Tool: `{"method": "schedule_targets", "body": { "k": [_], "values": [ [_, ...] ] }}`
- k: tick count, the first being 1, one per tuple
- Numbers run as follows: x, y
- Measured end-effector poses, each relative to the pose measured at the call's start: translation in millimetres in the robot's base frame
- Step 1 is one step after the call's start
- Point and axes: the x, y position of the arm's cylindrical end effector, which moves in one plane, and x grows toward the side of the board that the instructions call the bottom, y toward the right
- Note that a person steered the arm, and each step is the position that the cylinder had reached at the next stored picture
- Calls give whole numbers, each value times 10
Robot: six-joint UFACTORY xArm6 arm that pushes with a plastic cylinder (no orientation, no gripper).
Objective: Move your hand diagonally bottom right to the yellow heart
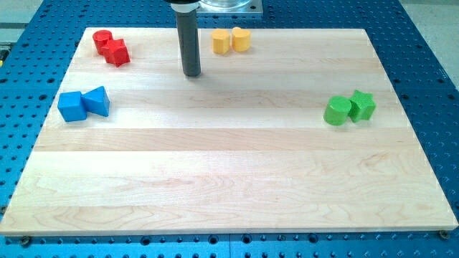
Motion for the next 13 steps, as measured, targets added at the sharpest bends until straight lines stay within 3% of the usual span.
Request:
{"method": "schedule_targets", "body": {
  "k": [8, 9, 11, 13],
  "values": [
    [137, 53],
    [-201, 461],
    [-173, 1429],
    [-275, 1697]
  ]
}}
